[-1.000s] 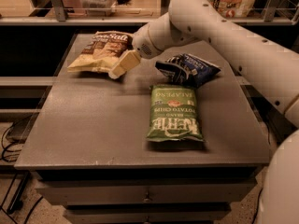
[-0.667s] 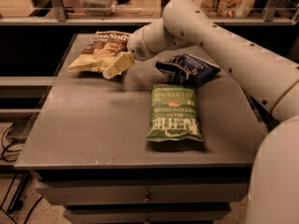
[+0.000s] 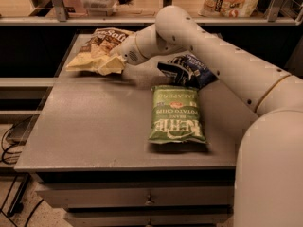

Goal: Pick brown chip bag

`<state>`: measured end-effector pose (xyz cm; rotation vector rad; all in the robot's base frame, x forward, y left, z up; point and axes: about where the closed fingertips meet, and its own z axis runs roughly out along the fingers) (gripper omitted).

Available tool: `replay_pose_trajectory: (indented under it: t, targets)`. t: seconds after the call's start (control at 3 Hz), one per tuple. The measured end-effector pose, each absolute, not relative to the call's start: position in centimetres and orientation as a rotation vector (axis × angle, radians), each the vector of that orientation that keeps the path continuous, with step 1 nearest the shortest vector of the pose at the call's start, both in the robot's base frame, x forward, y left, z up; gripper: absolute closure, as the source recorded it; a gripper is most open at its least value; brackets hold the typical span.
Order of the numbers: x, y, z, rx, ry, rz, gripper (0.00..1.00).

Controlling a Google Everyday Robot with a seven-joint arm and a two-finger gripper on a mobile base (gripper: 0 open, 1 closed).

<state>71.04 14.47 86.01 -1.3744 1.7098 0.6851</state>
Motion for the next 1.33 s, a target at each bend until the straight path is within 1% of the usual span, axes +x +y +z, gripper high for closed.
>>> replay_pose_trajectory:
  t: [0.33, 0.67, 1.0, 1.33]
  targets:
    - [71.1, 14.7, 86.8, -1.400, 1.694, 0.657, 0.65]
    - [71.1, 13.5, 88.9, -1.390, 1.668, 0.622, 0.88]
    - [71.0, 11.1, 92.2, -1.371, 1.633, 0.556, 1.00]
    - [70.8, 8.3, 96.8, -1.370, 1.575, 0.457, 1.00]
